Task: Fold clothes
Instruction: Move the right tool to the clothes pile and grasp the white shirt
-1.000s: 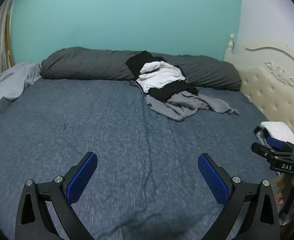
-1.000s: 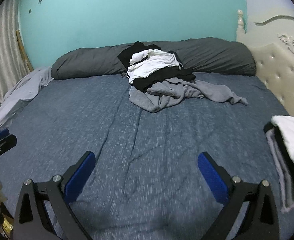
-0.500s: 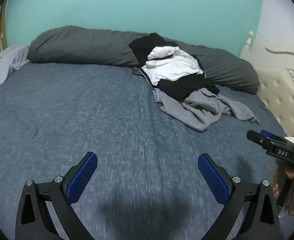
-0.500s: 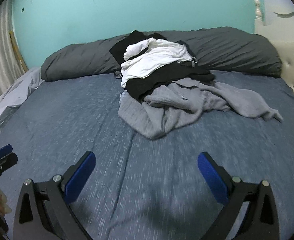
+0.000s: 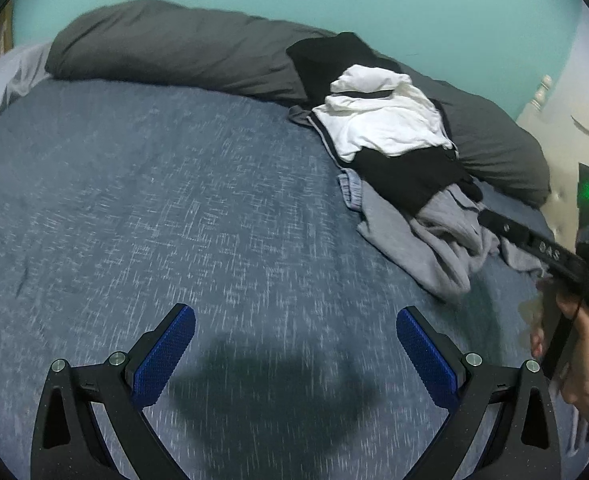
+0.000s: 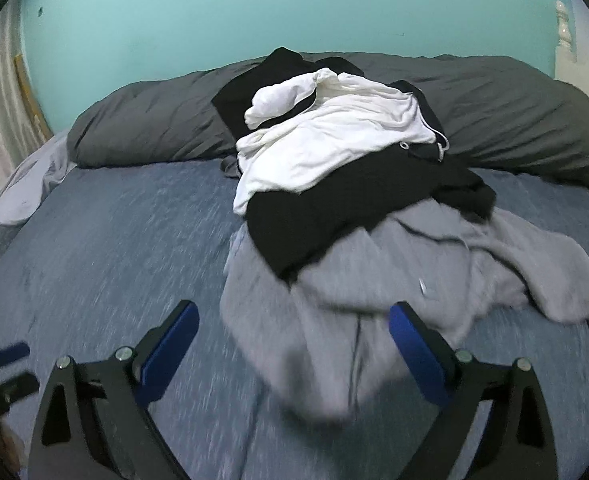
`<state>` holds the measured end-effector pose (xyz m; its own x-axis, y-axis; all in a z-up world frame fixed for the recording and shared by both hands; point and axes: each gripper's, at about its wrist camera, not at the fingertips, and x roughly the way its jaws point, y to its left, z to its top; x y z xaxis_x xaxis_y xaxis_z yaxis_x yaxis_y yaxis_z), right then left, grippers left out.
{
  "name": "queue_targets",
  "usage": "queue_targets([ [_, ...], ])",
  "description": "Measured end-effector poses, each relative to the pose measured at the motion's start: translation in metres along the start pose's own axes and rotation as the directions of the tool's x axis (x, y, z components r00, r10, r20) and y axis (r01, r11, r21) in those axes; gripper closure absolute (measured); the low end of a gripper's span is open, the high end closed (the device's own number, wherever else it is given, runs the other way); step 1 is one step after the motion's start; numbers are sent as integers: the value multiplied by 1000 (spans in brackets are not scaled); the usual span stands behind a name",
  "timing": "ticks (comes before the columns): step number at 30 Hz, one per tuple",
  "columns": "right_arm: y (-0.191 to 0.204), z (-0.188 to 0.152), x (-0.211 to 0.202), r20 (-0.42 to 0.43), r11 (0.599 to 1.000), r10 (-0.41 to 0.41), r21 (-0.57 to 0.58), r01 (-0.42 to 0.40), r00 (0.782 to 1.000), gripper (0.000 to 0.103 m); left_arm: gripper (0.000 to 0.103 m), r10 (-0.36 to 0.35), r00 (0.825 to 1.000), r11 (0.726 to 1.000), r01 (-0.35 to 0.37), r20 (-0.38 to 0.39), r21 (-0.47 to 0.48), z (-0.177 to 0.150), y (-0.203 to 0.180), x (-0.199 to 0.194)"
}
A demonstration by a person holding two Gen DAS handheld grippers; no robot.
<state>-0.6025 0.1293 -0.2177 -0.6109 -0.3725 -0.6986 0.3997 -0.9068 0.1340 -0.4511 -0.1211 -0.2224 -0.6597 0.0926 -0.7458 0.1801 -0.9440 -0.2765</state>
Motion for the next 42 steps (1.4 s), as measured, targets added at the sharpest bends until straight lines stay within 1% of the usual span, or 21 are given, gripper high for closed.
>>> queue_targets([
  [4, -5, 31, 36, -8, 1000, -15, 7, 15, 1000, 7, 0, 12, 1000, 999, -12, -10, -32, 16, 14, 20],
  [6, -11, 46, 53, -4, 1000, -22, 15, 22, 1000, 10, 0, 15, 1000, 999, -15, -17, -46, 22, 21, 28],
  [8, -14, 60, 68, -5, 999, -34, 17, 34, 999, 10, 0, 18, 1000, 998, -19, -20, -61, 27, 28, 36],
  [12, -22, 86, 97, -6, 999, -42, 26, 42, 999, 15, 0, 20, 999, 996, -22, -33, -85, 32, 41, 48],
  [15, -25, 102, 117, -12, 998, -47, 44, 48, 999, 16, 0, 15, 999, 995, -19, -38, -102, 32, 50, 51],
  [17, -24, 112, 130, -17, 997, -55, 48, 56, 998, 22, 0, 8, 999, 993, -13, -42, -116, 31, 55, 53],
  [18, -23, 115, 136, -19, 997, -60, 50, 61, 998, 27, 0, 7, 999, 993, -12, -45, -120, 30, 58, 54],
  [19, -22, 118, 141, -24, 997, -59, 54, 61, 998, 31, 0, 6, 999, 993, -12, -48, -119, 30, 60, 55],
  [20, -23, 120, 147, -29, 996, -65, 58, 67, 997, 31, 0, 5, 999, 993, -10, -48, -118, 29, 61, 55],
  [22, -22, 123, 158, -41, 995, -73, 64, 76, 996, 38, 0, 0, 999, 993, -5, -49, -116, 29, 63, 56],
  [24, -21, 125, 167, -44, 994, -80, 69, 83, 996, 41, 0, -7, 999, 994, 2, -48, -113, 28, 64, 56],
  [25, -19, 125, 170, -45, 995, -83, 57, 85, 996, 48, 0, -9, 999, 994, 3, -47, -109, 27, 65, 56],
  [26, -17, 125, 173, -46, 995, -86, 45, 88, 995, 51, 0, -9, 999, 994, 4, -48, -105, 25, 65, 56],
  [27, -15, 125, 176, -47, 995, -90, 32, 92, 995, 59, 0, -8, 999, 995, 3, -50, -100, 23, 66, 56],
  [28, -14, 125, 178, -48, 995, -102, 18, 103, 994, 72, 0, -8, 999, 995, 3, -52, -98, 21, 66, 57],
  [29, -13, 125, 178, -46, 994, -111, 6, 111, 993, 79, 0, -10, 999, 995, 5, -53, -100, 19, 67, 57],
  [30, -12, 125, 175, -35, 994, -107, 3, 107, 994, 93, 0, -12, 998, 995, 6, -54, -102, 17, 68, 57],
  [31, -12, 126, 172, -24, 995, -103, 0, 103, 994, 100, 0, -12, 998, 995, 6, -55, -102, 14, 69, 57],
  [35, 0, 126, 156, 23, 994, -85, -62, 86, 996, 102, 0, -8, 998, 994, 1, -61, -111, 6, 70, 55],
  [39, 16, 123, 130, 66, 995, -3, -96, 9, 998, 102, 0, -11, 999, 994, 6, -47, -107, 0, 66, 44],
  [42, 22, 114, 112, 72, 995, 29, -102, -21, 997, 102, 0, -11, 999, 995, 7, -34, -102, -4, 63, 33],
])
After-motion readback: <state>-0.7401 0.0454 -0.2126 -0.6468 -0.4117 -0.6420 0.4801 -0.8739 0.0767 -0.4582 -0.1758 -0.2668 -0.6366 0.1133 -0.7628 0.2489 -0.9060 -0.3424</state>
